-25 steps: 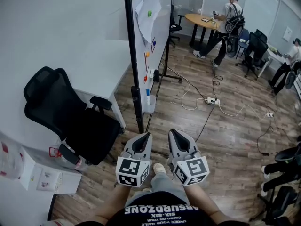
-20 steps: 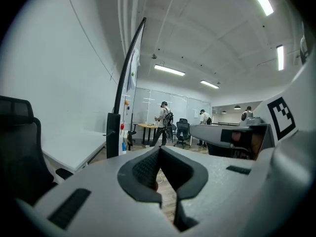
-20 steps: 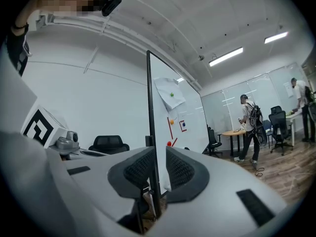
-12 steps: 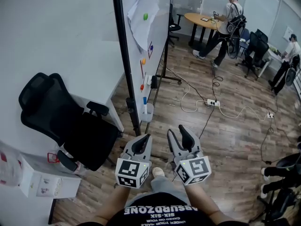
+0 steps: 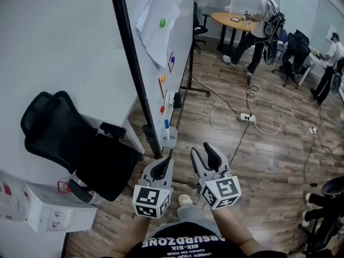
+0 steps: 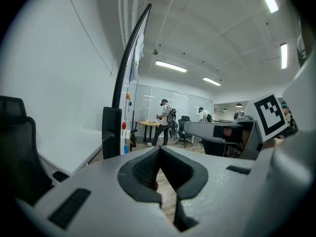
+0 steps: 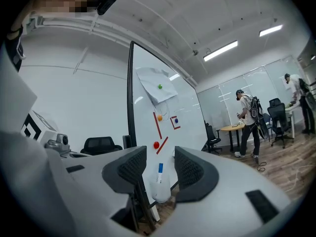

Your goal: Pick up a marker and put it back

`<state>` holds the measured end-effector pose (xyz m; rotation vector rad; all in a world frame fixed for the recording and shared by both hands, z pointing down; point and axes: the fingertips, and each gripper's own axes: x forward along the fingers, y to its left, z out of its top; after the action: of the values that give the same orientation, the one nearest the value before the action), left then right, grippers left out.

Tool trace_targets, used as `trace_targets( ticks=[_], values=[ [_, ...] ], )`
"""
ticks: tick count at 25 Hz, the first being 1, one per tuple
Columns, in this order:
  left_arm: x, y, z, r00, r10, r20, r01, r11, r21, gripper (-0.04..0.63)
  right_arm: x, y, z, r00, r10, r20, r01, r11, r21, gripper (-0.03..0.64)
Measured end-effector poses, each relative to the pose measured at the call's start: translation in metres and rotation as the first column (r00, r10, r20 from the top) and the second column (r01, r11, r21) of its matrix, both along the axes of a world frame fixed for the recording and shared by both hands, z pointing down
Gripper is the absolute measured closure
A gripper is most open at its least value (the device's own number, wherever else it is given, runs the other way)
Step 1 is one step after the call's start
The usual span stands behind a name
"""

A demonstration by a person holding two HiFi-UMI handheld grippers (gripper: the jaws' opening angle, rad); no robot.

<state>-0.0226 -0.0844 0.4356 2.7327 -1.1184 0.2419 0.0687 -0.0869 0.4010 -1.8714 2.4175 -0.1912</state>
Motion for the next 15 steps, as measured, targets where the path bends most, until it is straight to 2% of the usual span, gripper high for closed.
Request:
trace_targets(
  ticks=[15],
  values=[
    [-0.003, -0.032, 0.016, 0.997, -0.064, 0.051, 0.066, 0.997, -0.035, 0.592, -0.016, -0.069, 0.036, 0.993, -0.115, 0.02, 0.116, 0.99, -0.082, 0.463]
  ],
)
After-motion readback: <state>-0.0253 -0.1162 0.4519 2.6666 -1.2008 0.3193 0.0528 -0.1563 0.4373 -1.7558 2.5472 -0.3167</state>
